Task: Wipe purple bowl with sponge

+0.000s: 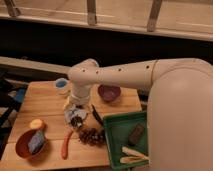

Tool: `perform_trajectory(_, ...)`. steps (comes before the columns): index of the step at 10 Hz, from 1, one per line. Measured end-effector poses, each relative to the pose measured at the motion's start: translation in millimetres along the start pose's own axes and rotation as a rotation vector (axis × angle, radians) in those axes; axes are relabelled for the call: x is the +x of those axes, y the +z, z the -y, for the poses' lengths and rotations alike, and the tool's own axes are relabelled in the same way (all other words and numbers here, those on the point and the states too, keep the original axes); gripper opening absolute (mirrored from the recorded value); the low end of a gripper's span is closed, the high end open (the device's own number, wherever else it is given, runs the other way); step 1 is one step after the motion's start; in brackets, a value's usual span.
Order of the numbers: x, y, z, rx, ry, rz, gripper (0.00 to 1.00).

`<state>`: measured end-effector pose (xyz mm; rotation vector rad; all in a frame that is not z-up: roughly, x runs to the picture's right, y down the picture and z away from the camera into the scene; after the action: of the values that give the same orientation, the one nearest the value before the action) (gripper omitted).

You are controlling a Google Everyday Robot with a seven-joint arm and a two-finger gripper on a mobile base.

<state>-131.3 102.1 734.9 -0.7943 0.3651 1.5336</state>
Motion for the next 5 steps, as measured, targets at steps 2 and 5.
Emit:
perform_trajectory(2, 0.6, 1.0, -2.3, -0.001, -0.004, -0.001, 0.8)
perform_trajectory(5, 1.2, 10.7, -15.8, -0.007, -0.023, 0.007, 0.8)
